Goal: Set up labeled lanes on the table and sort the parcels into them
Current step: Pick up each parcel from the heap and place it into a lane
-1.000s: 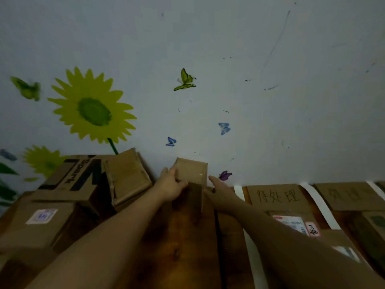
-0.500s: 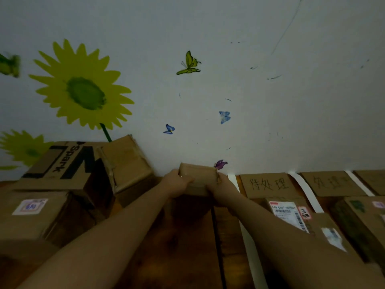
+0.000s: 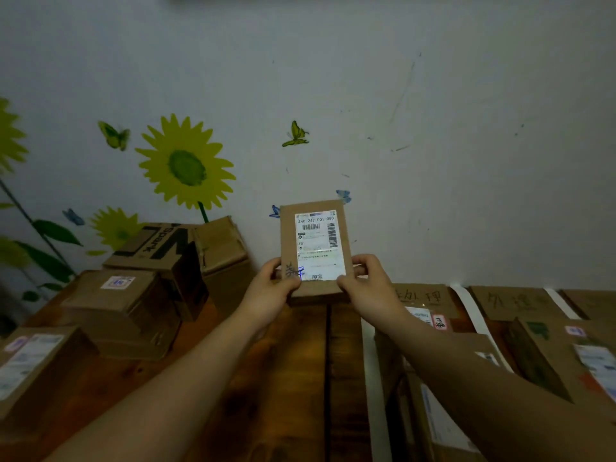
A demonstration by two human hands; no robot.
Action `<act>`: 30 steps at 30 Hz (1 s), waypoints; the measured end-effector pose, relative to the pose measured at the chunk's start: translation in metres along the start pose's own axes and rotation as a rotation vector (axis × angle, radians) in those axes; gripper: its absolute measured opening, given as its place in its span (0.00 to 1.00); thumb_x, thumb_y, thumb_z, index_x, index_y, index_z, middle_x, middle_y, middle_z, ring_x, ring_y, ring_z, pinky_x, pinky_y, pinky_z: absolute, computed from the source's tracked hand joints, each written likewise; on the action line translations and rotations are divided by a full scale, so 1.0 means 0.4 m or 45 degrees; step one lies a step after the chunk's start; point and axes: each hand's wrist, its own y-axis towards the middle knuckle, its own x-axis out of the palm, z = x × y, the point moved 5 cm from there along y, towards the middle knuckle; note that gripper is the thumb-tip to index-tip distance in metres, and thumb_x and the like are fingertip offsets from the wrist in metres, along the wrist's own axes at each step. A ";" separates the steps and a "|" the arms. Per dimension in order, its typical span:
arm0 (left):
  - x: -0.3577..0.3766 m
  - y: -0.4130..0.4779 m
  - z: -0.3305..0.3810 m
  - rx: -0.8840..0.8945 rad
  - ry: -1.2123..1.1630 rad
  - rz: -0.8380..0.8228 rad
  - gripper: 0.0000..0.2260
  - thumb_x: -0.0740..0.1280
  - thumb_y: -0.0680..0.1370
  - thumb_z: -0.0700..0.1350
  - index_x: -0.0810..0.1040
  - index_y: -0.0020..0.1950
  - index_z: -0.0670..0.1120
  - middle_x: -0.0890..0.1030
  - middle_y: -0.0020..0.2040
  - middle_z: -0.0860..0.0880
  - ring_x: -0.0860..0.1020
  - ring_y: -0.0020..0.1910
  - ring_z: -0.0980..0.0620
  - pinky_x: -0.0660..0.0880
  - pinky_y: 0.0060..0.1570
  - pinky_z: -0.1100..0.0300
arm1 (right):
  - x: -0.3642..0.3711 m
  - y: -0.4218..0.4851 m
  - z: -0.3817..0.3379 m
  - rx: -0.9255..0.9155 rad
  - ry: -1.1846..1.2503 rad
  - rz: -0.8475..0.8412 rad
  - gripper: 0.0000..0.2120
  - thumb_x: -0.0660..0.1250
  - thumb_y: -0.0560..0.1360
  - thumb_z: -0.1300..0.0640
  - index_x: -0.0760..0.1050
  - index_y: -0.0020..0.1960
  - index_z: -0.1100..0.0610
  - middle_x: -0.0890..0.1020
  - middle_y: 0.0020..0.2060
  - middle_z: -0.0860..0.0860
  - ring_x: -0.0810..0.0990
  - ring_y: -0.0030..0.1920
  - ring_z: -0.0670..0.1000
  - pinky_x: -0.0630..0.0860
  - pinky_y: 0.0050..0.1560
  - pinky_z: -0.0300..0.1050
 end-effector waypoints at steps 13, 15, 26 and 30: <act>-0.072 -0.366 0.208 0.609 0.103 -0.001 0.26 0.71 0.73 0.37 0.63 0.61 0.57 0.70 0.50 0.65 0.72 0.58 0.55 0.70 0.45 0.73 | -0.053 -0.375 -0.239 -0.394 0.164 0.180 0.23 0.70 0.74 0.63 0.64 0.60 0.45 0.73 0.47 0.34 0.74 0.46 0.28 0.75 0.41 0.26; -0.097 -0.414 0.216 0.638 0.104 -0.037 0.27 0.72 0.72 0.37 0.63 0.61 0.57 0.70 0.51 0.66 0.72 0.61 0.54 0.70 0.51 0.67 | -0.048 -0.434 -0.254 -0.418 0.171 0.183 0.23 0.69 0.74 0.64 0.64 0.59 0.43 0.73 0.47 0.34 0.73 0.45 0.24 0.72 0.39 0.22; 0.098 -0.612 0.166 0.521 0.093 -0.352 0.25 0.70 0.74 0.39 0.65 0.66 0.54 0.72 0.50 0.63 0.74 0.53 0.58 0.75 0.46 0.66 | -0.222 -0.699 -0.157 -0.293 -0.055 0.398 0.21 0.67 0.75 0.53 0.65 0.63 0.37 0.74 0.62 0.42 0.74 0.61 0.42 0.77 0.57 0.42; 0.277 -0.669 0.155 0.491 0.182 -0.472 0.24 0.69 0.75 0.40 0.65 0.66 0.52 0.73 0.51 0.58 0.75 0.47 0.60 0.77 0.43 0.65 | -0.377 -0.790 -0.086 -0.220 -0.145 0.516 0.26 0.67 0.74 0.49 0.63 0.69 0.41 0.71 0.65 0.44 0.72 0.63 0.44 0.75 0.60 0.46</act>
